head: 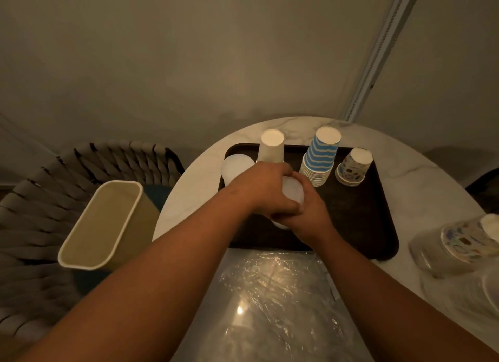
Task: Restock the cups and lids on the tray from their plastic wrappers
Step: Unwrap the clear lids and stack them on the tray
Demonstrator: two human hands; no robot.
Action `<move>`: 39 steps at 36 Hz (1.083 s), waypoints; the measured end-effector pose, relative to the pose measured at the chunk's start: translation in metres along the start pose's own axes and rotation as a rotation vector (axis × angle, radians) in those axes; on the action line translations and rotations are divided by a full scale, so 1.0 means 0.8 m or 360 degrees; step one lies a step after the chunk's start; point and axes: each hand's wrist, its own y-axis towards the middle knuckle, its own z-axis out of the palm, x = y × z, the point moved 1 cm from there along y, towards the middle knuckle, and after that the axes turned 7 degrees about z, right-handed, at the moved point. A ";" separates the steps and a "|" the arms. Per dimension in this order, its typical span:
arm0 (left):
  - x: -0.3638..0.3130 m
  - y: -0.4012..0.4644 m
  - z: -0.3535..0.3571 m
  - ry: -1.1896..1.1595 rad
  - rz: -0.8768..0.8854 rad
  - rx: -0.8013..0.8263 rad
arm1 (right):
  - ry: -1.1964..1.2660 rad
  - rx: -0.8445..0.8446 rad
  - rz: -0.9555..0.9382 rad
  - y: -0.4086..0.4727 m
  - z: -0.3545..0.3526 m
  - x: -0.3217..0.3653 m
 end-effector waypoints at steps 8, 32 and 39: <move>0.004 -0.001 0.000 -0.0138 0.0008 -0.0084 | -0.0045 -0.0070 0.0068 -0.007 -0.006 0.008; 0.030 -0.001 -0.007 -0.0451 -0.0142 -0.0145 | -0.0141 -0.0076 -0.0002 -0.007 0.007 0.020; 0.047 -0.001 -0.043 -0.0360 -0.0166 -0.0367 | -0.0097 -0.0142 0.0014 -0.003 0.011 0.012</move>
